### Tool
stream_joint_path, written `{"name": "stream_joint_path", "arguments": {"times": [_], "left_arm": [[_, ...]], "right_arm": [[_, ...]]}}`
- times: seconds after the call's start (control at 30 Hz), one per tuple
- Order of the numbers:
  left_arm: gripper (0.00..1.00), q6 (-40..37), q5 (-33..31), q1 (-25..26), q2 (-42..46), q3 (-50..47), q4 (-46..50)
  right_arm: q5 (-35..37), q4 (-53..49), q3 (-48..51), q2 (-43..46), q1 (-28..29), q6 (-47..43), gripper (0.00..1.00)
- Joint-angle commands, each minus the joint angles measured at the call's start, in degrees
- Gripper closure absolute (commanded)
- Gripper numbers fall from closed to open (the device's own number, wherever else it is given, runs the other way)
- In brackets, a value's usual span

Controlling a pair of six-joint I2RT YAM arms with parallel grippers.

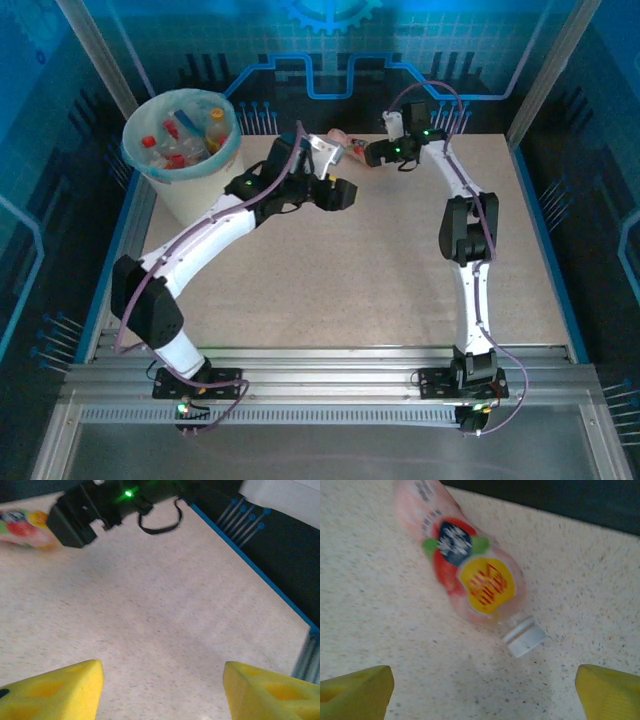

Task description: Put the plastic bottles in the bin

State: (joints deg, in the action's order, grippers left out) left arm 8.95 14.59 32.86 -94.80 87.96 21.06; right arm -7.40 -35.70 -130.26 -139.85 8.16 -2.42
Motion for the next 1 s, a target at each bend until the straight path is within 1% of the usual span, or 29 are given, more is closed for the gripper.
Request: {"name": "stream_joint_path", "arguments": {"times": [0.0, 0.1, 0.2, 0.33, 0.47, 0.6, 0.97], "left_arm": [[0.35, 3.5, 4.3, 0.5, -1.6, 0.3, -2.7], [0.35, 3.4, 3.8, 0.5, -4.3, 2.9, -1.1], [0.35, 3.0, 3.9, 0.6, -6.5, 5.5, 0.6], [0.34, 2.9, 3.4, 0.6, -8.2, 7.4, 1.8], [0.34, 3.8, 3.9, 0.5, -9.5, 8.8, 3.0], [0.34, 4.1, 3.3, 0.6, -9.6, 8.6, 3.4], [0.34, 5.1, 2.6, 0.9, -10.8, 10.3, 4.7]], "right_arm": [[-4.8, -5.1, -7.5, -5.2, -1.5, -0.7, 0.04], [-5.7, -7.7, -14.0, -10.9, -2.2, -1.6, 0.05], [-9.6, -9.8, -18.6, -15.0, -2.7, -2.0, 0.08], [-14.4, -7.1, -17.2, -15.9, -2.9, -3.1, 0.12], [-16.3, -5.5, -17.7, -16.8, -2.9, -3.4, 0.17], [-17.9, -5.4, -18.5, -17.4, -3.0, -3.4, 0.25], [-22.7, -4.8, -18.6, -17.6, -3.0, -3.4, 0.31]]}}
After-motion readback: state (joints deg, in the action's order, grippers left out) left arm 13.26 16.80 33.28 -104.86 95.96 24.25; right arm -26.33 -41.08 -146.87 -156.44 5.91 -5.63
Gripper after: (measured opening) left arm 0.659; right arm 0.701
